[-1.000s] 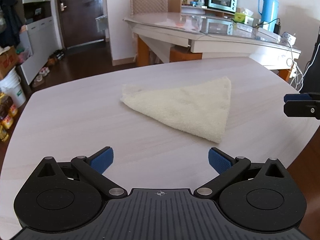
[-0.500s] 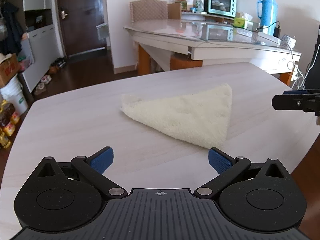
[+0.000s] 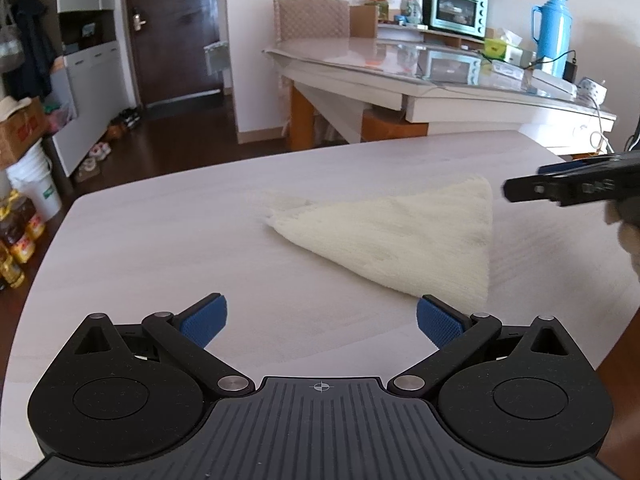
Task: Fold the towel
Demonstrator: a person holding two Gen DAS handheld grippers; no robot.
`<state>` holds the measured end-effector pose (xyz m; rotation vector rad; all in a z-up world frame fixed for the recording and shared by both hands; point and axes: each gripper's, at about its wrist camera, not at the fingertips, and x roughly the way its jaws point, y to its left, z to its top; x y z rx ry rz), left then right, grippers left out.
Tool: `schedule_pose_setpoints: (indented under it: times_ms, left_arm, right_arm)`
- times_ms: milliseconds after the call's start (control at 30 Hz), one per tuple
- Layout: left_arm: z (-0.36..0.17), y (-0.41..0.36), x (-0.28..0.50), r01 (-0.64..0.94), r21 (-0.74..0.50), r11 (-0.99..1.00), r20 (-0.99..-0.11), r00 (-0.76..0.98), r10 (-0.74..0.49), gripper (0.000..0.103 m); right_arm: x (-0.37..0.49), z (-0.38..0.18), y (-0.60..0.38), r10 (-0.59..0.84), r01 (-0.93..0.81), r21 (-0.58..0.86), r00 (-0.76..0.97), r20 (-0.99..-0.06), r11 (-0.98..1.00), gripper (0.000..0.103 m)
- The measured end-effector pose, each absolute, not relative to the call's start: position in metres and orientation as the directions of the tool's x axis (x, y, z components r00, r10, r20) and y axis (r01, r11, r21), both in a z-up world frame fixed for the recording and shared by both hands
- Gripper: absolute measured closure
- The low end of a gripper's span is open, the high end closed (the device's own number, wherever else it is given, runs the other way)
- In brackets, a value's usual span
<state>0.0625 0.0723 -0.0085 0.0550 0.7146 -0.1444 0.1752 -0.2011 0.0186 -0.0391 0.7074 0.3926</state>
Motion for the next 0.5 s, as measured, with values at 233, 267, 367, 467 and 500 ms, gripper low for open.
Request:
schedule_pose_setpoints:
  times_ms: [233, 267, 367, 467, 500]
  left_arm:
    - [-0.006, 0.081, 0.073, 0.145, -0.003, 0.989, -0.655, 0.747, -0.111, 0.000]
    - [-0.006, 0.081, 0.075, 0.144, -0.002, 0.990, -0.654, 0.748, -0.111, 0.000]
    - [-0.007, 0.082, 0.080, 0.145, -0.005, 0.989, -0.654, 0.748, -0.113, 0.000]
    - [-0.009, 0.081, 0.083, 0.147, -0.007, 0.989, -0.658, 0.745, -0.115, 0.000]
    - [-0.011, 0.080, 0.084, 0.150, -0.005, 0.989, -0.661, 0.741, -0.116, 0.000]
  right_arm:
    - [0.208, 0.002, -0.202, 0.353, -0.342, 0.156, 0.649, -0.674, 0.927, 0.030]
    - [0.210, 0.000, -0.202, 0.354, -0.343, 0.158, 0.646, -0.676, 0.926, 0.033]
    - [0.215, -0.004, -0.199, 0.357, -0.347, 0.160, 0.636, -0.684, 0.924, 0.044]
    - [0.216, -0.004, -0.198, 0.356, -0.347, 0.159, 0.633, -0.687, 0.924, 0.051]
    - [0.215, -0.004, -0.199, 0.354, -0.344, 0.158, 0.637, -0.685, 0.925, 0.052]
